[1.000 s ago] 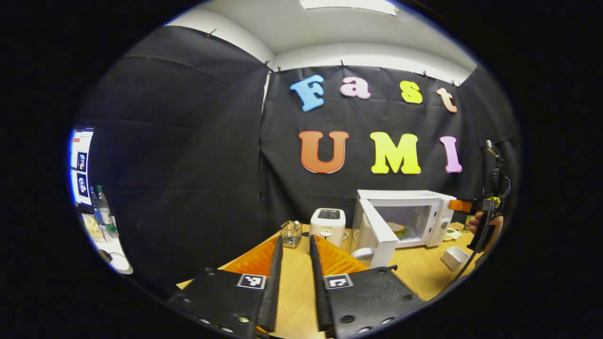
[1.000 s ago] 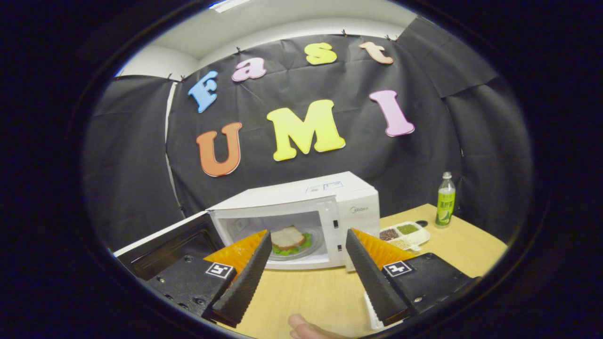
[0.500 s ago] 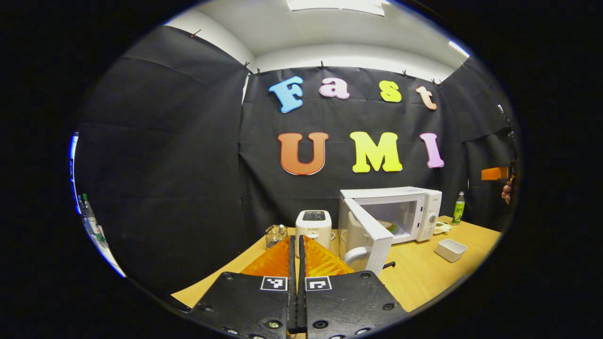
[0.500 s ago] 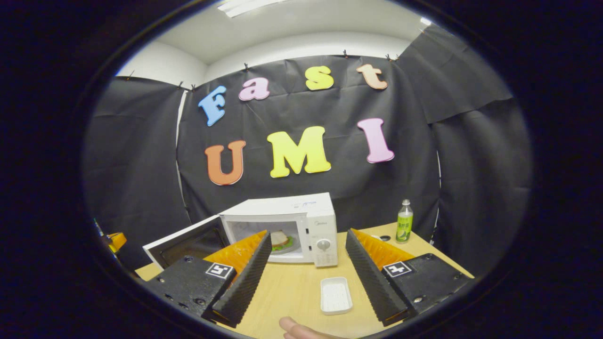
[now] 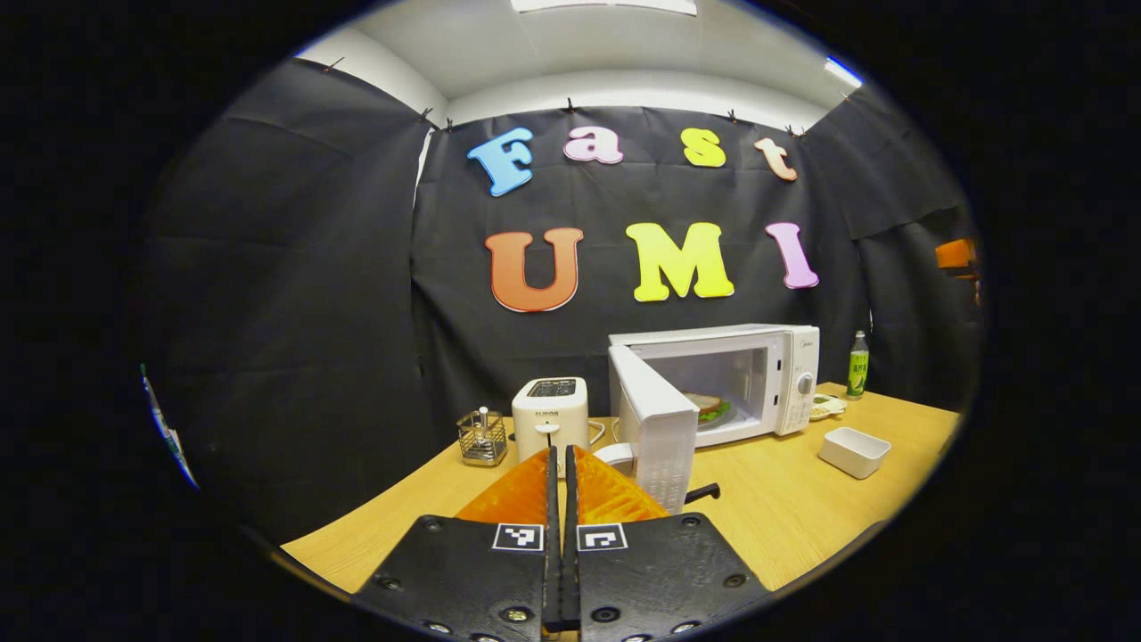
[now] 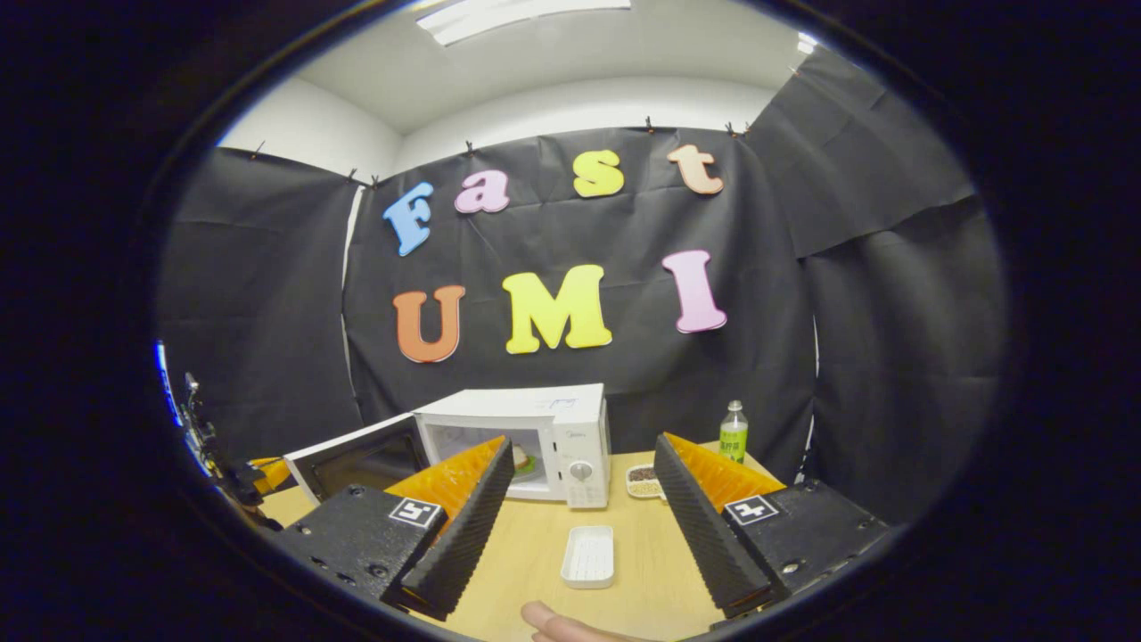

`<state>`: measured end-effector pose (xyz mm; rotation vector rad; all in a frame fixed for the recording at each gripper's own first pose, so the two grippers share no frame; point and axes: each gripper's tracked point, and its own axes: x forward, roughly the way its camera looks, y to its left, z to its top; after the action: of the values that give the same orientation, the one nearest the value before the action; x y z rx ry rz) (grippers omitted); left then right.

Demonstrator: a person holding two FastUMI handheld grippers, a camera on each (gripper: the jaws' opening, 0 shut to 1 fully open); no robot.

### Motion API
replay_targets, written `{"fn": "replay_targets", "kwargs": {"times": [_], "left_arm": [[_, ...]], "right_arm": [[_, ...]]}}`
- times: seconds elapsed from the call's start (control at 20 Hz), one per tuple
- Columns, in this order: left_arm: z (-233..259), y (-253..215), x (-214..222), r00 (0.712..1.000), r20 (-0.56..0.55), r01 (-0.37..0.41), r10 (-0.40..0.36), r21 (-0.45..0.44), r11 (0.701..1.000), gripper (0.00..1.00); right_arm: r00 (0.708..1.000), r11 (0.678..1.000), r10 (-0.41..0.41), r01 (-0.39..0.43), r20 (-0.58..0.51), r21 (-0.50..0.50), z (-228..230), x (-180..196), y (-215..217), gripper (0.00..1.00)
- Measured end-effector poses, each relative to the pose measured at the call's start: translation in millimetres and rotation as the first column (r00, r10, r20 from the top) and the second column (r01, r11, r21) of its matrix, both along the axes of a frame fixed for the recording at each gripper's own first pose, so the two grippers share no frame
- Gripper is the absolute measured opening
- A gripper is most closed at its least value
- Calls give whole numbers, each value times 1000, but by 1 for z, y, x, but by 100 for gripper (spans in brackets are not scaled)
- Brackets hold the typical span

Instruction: Open the microwave oven with the left hand, put the food in, and close the microwave oven.

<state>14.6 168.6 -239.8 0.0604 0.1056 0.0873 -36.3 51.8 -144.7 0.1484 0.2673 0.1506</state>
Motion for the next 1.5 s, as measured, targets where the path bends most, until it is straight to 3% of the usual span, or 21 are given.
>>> {"fn": "replay_targets", "kwargs": {"times": [0.05,0.1,0.15,0.3,0.45,0.5,0.55,0.6,0.7,0.8,0.85,0.9,1.0,1.05,1.15,1.2,1.25,1.3,1.4,1.45,1.5], "left_arm": [[-7,0,-1,1000,-22,-3,3,-1,1000,0],[-16,-2,-1,999,-46,2,-3,-13,1000,0],[-22,-7,-1,998,-63,16,-18,-33,999,0],[-28,-32,1,994,-71,78,-85,-100,992,0],[-24,-62,9,983,-32,176,-182,-141,974,0],[-24,-71,13,976,-22,212,-218,-149,966,0],[-26,-81,20,966,-19,253,-259,-164,954,0],[-28,-91,27,954,-26,291,-300,-177,940,0],[-31,-106,38,928,-26,361,-371,-177,916,0],[-33,-119,50,910,-32,403,-413,-165,900,0],[-33,-126,56,904,-33,418,-427,-154,895,0],[-34,-134,61,895,-31,435,-444,-149,888,0],[-38,-152,72,874,-39,474,-485,-155,867,0],[-39,-162,76,863,-45,491,-503,-159,857,0],[-42,-176,85,858,-59,496,-510,-158,854,0],[-43,-185,88,854,-59,504,-517,-155,850,0],[-43,-191,92,855,-52,504,-516,-148,851,0],[-43,-199,95,852,-47,510,-521,-147,847,0],[-51,-217,103,840,-62,526,-539,-154,837,0],[-52,-221,108,841,-69,525,-537,-139,840,0],[-54,-224,114,846,-74,519,-528,-118,847,0]], "right_arm": [[1000,1000,-4,4,5,-5,2,-2,-5,100],[1000,1000,-9,9,12,-10,4,-3,-9,100],[1000,1000,-11,11,17,-14,4,-4,-12,91],[1000,999,-11,12,27,-33,5,-6,-17,91],[999,999,-27,28,29,-43,2,-2,-27,100],[999,999,-33,34,28,-40,2,-2,-30,92],[999,999,-34,35,32,-38,3,-3,-31,100],[999,999,-27,29,44,-33,5,-3,-31,91],[996,999,-26,27,85,-20,14,-2,-32,100],[994,1000,-23,25,110,-13,15,-1,-35,100],[994,1000,-22,23,104,-9,12,-1,-35,91],[996,1000,-19,20,90,-4,9,0,-35,100],[997,1000,-27,27,66,6,3,-1,-41,100],[997,999,-31,31,65,12,4,-1,-44,91],[997,999,-42,41,64,10,1,-2,-50,100],[997,999,-45,45,61,7,-1,-1,-53,91],[997,999,-48,47,57,7,-2,-3,-54,100],[997,999,-46,45,56,8,-2,-3,-55,91],[998,999,-38,37,56,17,-2,-5,-53,91],[998,999,-35,34,56,19,-3,-6,-54,100],[998,999,-36,35,56,19,-4,-6,-55,91]]}}
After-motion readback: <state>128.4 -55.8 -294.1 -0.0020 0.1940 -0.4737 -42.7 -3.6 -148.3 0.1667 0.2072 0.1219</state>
